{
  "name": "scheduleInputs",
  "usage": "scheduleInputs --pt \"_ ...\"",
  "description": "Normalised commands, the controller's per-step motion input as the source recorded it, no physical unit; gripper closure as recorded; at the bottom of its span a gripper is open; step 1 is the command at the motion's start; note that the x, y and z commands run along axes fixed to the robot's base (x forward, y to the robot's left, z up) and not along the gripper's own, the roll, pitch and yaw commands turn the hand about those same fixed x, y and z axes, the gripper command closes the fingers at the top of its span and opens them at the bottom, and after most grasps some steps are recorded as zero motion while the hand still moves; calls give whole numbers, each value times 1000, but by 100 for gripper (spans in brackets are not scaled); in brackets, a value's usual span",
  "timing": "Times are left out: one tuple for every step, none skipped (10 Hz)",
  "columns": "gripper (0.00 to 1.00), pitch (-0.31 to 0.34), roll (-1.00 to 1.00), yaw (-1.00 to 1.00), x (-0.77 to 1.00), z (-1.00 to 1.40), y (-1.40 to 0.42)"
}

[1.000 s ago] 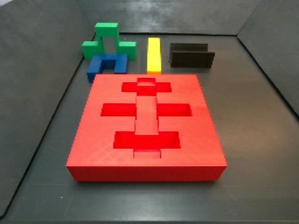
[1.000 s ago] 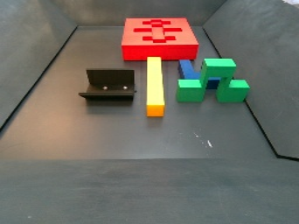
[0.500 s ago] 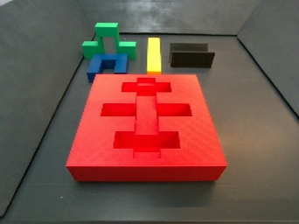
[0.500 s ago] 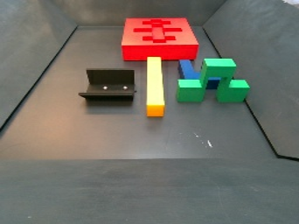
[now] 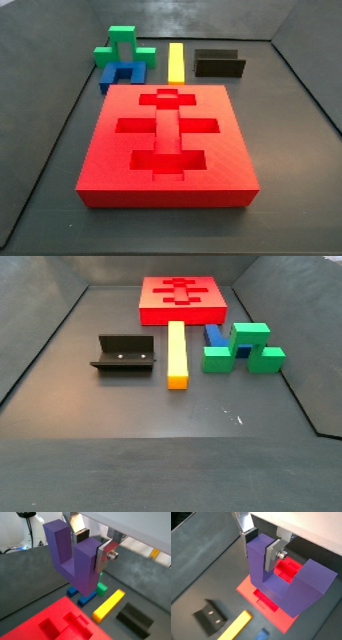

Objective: Pick up the purple object. Move up. Place the purple object on the fixture. Regrasp the purple object. Move to above the board. Insert the purple object.
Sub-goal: Move to above the board, then insert the purple object.

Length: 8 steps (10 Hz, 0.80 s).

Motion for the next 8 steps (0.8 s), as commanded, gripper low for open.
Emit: scheduleInputs --pt "100 15 -1000 -56 -97 10 16" --pt "100 -9 -830 -39 -88 10 35" --pt "100 -23 -601 -27 -71 -3 35" --pt "100 -30 -331 -9 -52 1 20" --pt "100 0 0 0 0 -29 0" --pt "100 -136 0 0 154 -354 -226" --pt "100 -203 0 60 309 -463 -423" --pt "100 -234 0 146 417 -574 -589"
